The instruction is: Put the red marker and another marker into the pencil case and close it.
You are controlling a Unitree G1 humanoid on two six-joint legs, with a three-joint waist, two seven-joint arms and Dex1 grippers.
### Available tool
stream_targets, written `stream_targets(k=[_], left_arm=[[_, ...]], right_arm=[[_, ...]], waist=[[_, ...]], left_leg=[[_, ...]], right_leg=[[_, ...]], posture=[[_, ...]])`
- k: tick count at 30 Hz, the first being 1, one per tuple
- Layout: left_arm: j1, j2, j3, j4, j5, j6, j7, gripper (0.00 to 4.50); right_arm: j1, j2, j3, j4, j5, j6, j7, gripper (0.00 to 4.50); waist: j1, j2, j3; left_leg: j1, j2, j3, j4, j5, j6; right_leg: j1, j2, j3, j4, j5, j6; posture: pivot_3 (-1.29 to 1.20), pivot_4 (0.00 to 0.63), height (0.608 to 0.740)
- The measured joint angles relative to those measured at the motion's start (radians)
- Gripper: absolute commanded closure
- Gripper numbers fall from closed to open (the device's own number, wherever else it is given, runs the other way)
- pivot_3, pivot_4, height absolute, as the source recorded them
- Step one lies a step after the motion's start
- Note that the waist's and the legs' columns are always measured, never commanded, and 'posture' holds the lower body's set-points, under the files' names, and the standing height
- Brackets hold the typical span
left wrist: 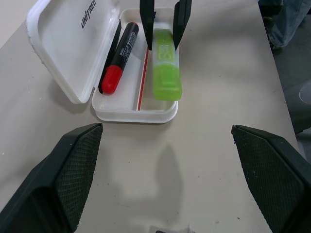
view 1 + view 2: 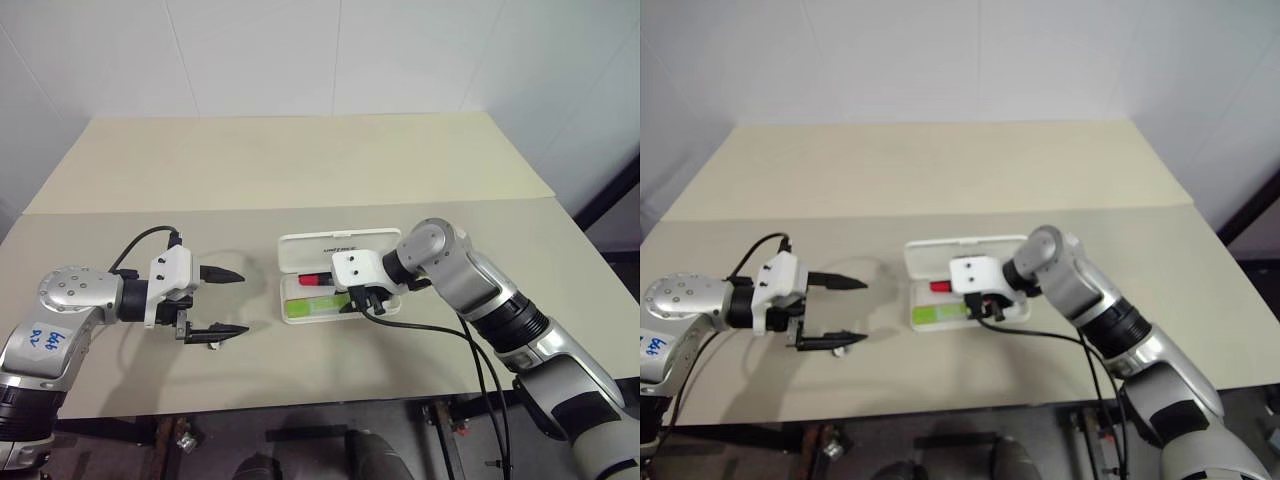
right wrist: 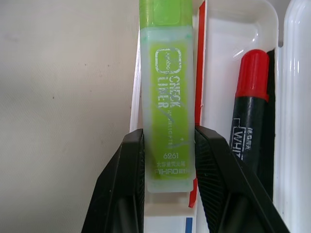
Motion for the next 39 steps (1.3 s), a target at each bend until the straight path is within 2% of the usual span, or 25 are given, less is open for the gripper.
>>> stream_targets(k=[6,16,28,32,39], left_arm=[[0.000,-0.002,0.000,0.000,0.000,0.000,0.000,0.00],[-0.015,-0.003,-0.005,0.000,0.000,0.000,0.000,0.00],[-0.032,-0.007,-0.030,0.004,0.000,-0.001,-0.003,0.00],[-0.038,-0.008,-0.037,0.005,0.000,-0.003,-0.010,0.00],[-0.014,-0.010,-0.027,0.008,-0.001,0.004,0.024,0.00]], right_arm=[[-0.027,0.020,-0.002,0.026,-0.007,0.018,-0.014,0.03],[-0.053,0.031,-0.011,0.016,0.092,0.090,0.034,0.03],[-0.059,0.036,-0.094,-0.020,0.179,0.112,-0.023,0.03],[-0.030,0.006,-0.133,-0.113,0.263,0.153,0.011,0.03],[0.139,-0.121,-0.224,-0.276,0.439,0.143,0.089,0.03]], waist=[[0.000,0.000,0.000],[0.000,0.000,0.000],[0.001,0.000,0.000],[0.001,0.000,0.000],[0.006,-0.001,0.000]], left_leg=[[0.000,0.000,0.000,0.000,0.000,0.000],[0.000,0.000,-0.001,0.000,0.000,0.000],[0.000,0.000,-0.001,0.000,0.000,0.000],[-0.001,0.000,-0.002,0.000,0.000,0.000],[-0.001,0.000,-0.002,0.000,0.000,0.000]], right_leg=[[0.000,0.000,0.000,0.000,0.000,0.000],[0.000,0.000,-0.001,0.000,0.000,-0.001],[0.000,0.000,-0.001,0.000,0.000,-0.001],[0.000,0.000,-0.001,0.000,0.000,-0.001],[0.000,-0.001,-0.002,-0.001,0.000,-0.001]], posture=[[0.00,0.150,0.740],[0.00,0.150,0.740],[0.00,0.150,0.740],[0.00,0.150,0.740],[0.00,0.150,0.740]])
